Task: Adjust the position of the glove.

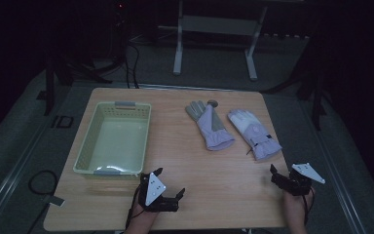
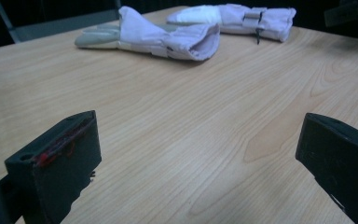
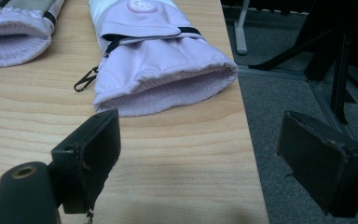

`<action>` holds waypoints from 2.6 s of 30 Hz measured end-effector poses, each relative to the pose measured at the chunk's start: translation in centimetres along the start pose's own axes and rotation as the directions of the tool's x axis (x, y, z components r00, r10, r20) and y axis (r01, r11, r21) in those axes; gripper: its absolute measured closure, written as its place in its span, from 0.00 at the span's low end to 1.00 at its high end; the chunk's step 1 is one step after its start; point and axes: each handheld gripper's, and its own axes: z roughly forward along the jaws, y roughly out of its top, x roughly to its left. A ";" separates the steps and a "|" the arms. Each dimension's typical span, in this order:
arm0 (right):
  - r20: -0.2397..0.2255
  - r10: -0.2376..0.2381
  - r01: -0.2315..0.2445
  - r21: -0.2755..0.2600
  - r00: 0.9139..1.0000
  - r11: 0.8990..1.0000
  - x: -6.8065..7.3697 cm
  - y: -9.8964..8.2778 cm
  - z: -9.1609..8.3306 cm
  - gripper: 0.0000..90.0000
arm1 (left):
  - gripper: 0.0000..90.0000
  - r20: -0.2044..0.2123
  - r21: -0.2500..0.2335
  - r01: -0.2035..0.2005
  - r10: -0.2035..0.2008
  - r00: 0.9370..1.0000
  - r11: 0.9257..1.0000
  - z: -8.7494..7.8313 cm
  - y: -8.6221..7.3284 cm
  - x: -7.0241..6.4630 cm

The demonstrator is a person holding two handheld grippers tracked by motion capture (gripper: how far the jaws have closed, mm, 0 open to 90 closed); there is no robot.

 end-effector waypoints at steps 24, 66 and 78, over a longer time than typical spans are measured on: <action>-0.009 -0.003 0.004 0.090 1.000 0.996 0.1 0.2 0.4 0.15 | 0.00 -0.004 0.007 0.034 -0.034 0.999 0.999 -0.1 0.0 0.2; -0.090 -0.086 0.079 -0.075 0.992 0.994 1.8 10.4 -2.6 0.15 | 0.00 -0.011 0.001 0.041 -0.041 0.999 0.999 -0.1 0.0 0.2; -0.158 -0.164 0.138 -0.163 0.974 0.977 5.1 15.2 -2.8 0.16 | 0.00 -0.012 0.002 0.043 -0.043 0.999 0.999 -0.1 -0.1 0.2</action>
